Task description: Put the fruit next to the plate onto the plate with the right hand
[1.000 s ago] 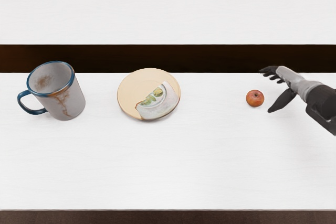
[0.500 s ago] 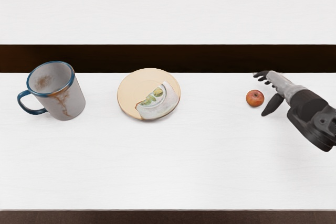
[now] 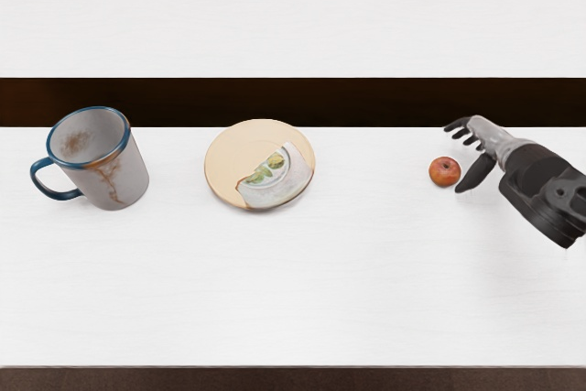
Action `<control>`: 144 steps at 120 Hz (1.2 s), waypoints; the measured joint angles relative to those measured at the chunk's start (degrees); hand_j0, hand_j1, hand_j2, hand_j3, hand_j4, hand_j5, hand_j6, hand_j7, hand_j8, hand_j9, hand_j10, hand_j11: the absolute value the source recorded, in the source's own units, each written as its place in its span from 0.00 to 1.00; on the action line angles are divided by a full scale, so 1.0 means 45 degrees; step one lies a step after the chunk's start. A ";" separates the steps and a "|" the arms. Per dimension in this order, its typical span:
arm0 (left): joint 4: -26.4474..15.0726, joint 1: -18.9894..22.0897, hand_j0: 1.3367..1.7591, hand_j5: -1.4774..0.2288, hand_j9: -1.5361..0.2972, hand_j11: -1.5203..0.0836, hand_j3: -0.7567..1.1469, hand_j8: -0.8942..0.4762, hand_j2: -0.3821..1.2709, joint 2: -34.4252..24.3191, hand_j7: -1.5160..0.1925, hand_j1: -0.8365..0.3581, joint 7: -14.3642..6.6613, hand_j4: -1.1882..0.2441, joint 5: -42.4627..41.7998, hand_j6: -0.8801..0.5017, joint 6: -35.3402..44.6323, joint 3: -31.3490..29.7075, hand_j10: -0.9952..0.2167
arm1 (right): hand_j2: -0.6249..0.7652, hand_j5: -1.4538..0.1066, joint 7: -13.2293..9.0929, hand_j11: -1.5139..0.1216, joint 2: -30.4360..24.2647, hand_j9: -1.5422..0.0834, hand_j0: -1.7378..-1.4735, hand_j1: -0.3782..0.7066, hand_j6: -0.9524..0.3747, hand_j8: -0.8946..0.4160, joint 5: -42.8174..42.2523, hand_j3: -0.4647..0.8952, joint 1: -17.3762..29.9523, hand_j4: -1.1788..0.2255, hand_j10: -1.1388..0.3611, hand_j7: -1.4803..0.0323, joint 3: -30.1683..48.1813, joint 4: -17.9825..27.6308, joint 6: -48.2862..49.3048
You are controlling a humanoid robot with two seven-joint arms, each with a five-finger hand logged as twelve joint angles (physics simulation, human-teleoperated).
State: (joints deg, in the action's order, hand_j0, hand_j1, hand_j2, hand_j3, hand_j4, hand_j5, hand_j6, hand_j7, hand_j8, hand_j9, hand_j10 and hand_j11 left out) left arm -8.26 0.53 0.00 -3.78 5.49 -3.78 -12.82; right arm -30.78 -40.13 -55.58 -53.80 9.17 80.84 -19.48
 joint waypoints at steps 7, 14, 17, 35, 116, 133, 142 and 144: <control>-0.0001 0.0000 0.76 0.68 0.66 0.75 0.40 0.47 0.26 0.0000 0.70 0.75 0.0000 0.66 0.0001 0.46 0.0000 0.0000 0.62 | 0.38 0.70 -0.0053 0.70 0.0004 0.72 0.34 0.31 0.50 0.46 0.0310 0.34 -0.0206 0.64 0.57 0.74 -0.0145 -0.0008 0.0013; -0.0001 0.0000 0.76 0.68 0.66 0.75 0.40 0.47 0.26 0.0000 0.70 0.75 0.0000 0.66 -0.0001 0.46 0.0000 0.0000 0.62 | 0.39 0.70 -0.0162 0.70 0.0018 0.72 0.33 0.32 0.50 0.46 0.0494 0.34 -0.0323 0.63 0.57 0.73 -0.0228 -0.0021 0.0013; -0.0001 0.0000 0.76 0.68 0.66 0.75 0.40 0.47 0.26 0.0000 0.70 0.75 0.0000 0.66 -0.0003 0.46 0.0000 0.0000 0.62 | 0.39 0.69 -0.0210 0.70 0.0028 0.72 0.33 0.32 0.50 0.46 0.0546 0.34 -0.0353 0.63 0.57 0.73 -0.0252 -0.0025 0.0005; 0.0000 0.0000 0.76 0.68 0.66 0.75 0.40 0.47 0.26 0.0000 0.70 0.75 0.0000 0.66 -0.0003 0.46 0.0000 0.0000 0.62 | 0.40 0.67 -0.0345 0.68 0.0262 0.70 0.31 0.36 0.48 0.44 0.0650 0.34 -0.0452 0.62 0.55 0.71 -0.0329 -0.0141 -0.0066; 0.0000 0.0000 0.76 0.68 0.66 0.75 0.40 0.47 0.26 0.0000 0.70 0.75 0.0000 0.66 -0.0004 0.46 0.0000 0.0000 0.62 | 0.43 0.58 -0.0382 0.58 0.0501 0.61 0.31 0.47 0.40 0.36 0.0417 0.34 -0.0573 0.54 0.48 0.62 -0.0715 -0.0293 -0.0125; -0.0001 0.0000 0.76 0.68 0.66 0.75 0.40 0.47 0.26 0.0000 0.70 0.75 0.0000 0.66 -0.0001 0.46 0.0000 0.0000 0.62 | 0.42 0.55 -0.0382 0.56 0.0452 0.58 0.30 0.51 0.37 0.34 0.0402 0.34 -0.0587 0.52 0.46 0.59 -0.0811 -0.0189 -0.0123; -0.0001 0.0000 0.76 0.68 0.66 0.75 0.40 0.47 0.26 0.0000 0.70 0.75 0.0000 0.66 -0.0002 0.46 0.0000 0.0000 0.62 | 0.42 0.53 -0.0375 0.55 0.0378 0.57 0.30 0.53 0.36 0.32 0.0395 0.34 -0.0598 0.50 0.44 0.57 -0.0840 -0.0060 -0.0124; -0.0001 0.0000 0.76 0.68 0.66 0.75 0.40 0.47 0.26 0.0000 0.70 0.75 0.0000 0.66 -0.0001 0.46 0.0000 0.0000 0.62 | 0.42 0.53 -0.0374 0.54 0.0370 0.56 0.30 0.53 0.36 0.32 0.0394 0.34 -0.0601 0.50 0.44 0.57 -0.0843 -0.0042 -0.0124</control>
State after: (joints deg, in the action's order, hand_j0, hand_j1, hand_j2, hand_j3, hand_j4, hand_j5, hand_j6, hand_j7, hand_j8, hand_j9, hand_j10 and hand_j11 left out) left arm -8.26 0.53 0.00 -3.78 5.49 -3.78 -12.82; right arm -32.46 -38.47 -53.81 -56.50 5.37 80.65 -20.04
